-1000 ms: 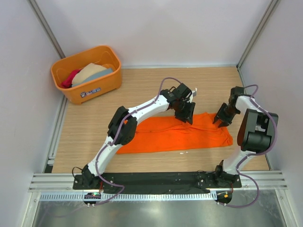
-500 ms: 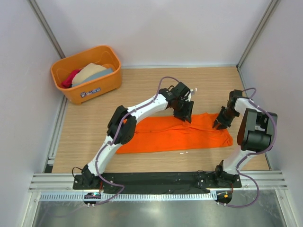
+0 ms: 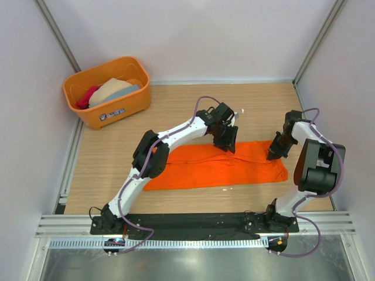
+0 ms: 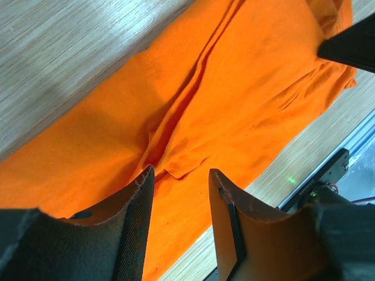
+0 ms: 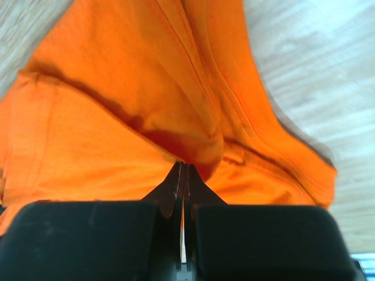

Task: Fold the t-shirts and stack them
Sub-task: Fold the tshirt

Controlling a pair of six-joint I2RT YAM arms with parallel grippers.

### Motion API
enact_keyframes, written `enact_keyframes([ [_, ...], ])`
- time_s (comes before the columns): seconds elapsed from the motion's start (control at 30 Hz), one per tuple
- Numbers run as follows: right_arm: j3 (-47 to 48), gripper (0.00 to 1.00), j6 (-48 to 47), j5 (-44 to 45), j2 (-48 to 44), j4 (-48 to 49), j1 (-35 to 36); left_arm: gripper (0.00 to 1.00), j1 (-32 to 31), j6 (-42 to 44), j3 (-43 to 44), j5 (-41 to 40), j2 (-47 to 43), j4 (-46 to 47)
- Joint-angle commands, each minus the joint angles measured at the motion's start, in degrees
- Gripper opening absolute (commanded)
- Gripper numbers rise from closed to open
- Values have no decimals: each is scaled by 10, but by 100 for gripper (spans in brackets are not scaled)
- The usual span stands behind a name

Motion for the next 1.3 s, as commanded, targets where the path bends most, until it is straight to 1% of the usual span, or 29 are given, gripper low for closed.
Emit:
enact_keyframes([
  [0.0, 8, 1, 5, 34, -50, -36, -2, 43, 4, -2, -2, 5, -5, -2],
  [0.23, -29, 1, 5, 29, -78, -43, -2, 43, 4, -1, -7, 10, -5, -3],
  [0.43, -64, 2, 13, 35, -71, -44, -2, 44, 3, 3, -6, 12, -4, -18],
  [0.47, -64, 12, 15, 42, -69, -44, -2, 44, 3, 8, -6, 9, -6, -22],
  [0.5, -59, 19, 16, 55, -70, -44, -2, 46, 3, 11, -7, 6, -13, -29],
  [0.57, -33, 27, 15, 60, -74, -50, -2, 47, 3, 15, -10, -6, -26, -36],
  [0.63, -15, 33, 20, 86, -83, -65, -2, 49, 3, 21, -14, -13, -56, -44],
  [0.67, -4, 42, 27, 92, -97, -67, -2, 50, 3, 23, -17, -16, -72, -47],
  [0.7, -1, 45, 31, 95, -108, -74, -2, 50, 3, 28, -22, -24, -85, -57],
  [0.73, -1, 51, 35, 94, -117, -79, 0, 50, 3, 31, -27, -30, -119, -63],
  [0.77, -3, 52, 43, 90, -127, -82, 1, 50, 3, 35, -32, -40, -137, -70],
  [0.8, -7, 53, 66, 81, -145, -92, 6, 50, 3, 44, -40, -58, -155, -83],
  [0.83, -22, 54, 89, 73, -154, -95, 11, 50, 3, 48, -65, -69, -200, -87],
  [0.87, -33, 54, 113, 71, -164, -97, 25, 51, 4, 50, -81, -80, -222, -87],
  [0.9, -42, 54, 176, 50, -181, -94, 38, 51, 4, 52, -120, -96, -247, -84],
  [0.93, -58, 57, 211, 53, -191, -89, 51, 52, 4, 53, -140, -101, -270, -81],
  [0.97, -68, 59, 242, 53, -200, -65, 78, 52, 5, 53, -160, -106, -316, -77],
  [1.0, -79, 62, 309, 54, -213, -49, 88, 53, 6, 52, -200, -113, -337, -70],
  [1.03, -96, 67, 337, 60, -214, -37, 98, 53, 6, 52, -219, -120, -356, -68],
  [1.07, -100, 71, 366, 60, -211, -27, 108, 54, 9, 51, -238, -122, -394, -66],
  [1.13, -105, 74, 419, 60, -185, -6, 129, 54, 10, 51, -286, -135, -428, -66],
  [1.17, -105, 75, 433, 87, -175, 0, 135, 55, 15, 51, -303, -138, -442, -63],
  [1.2, -106, 75, 446, 92, -166, 17, 144, 55, 17, 51, -333, -139, -470, -60],
  [1.27, -117, 77, 484, 101, -137, 32, 144, 55, 24, 49, -357, -141, -494, -59],
])
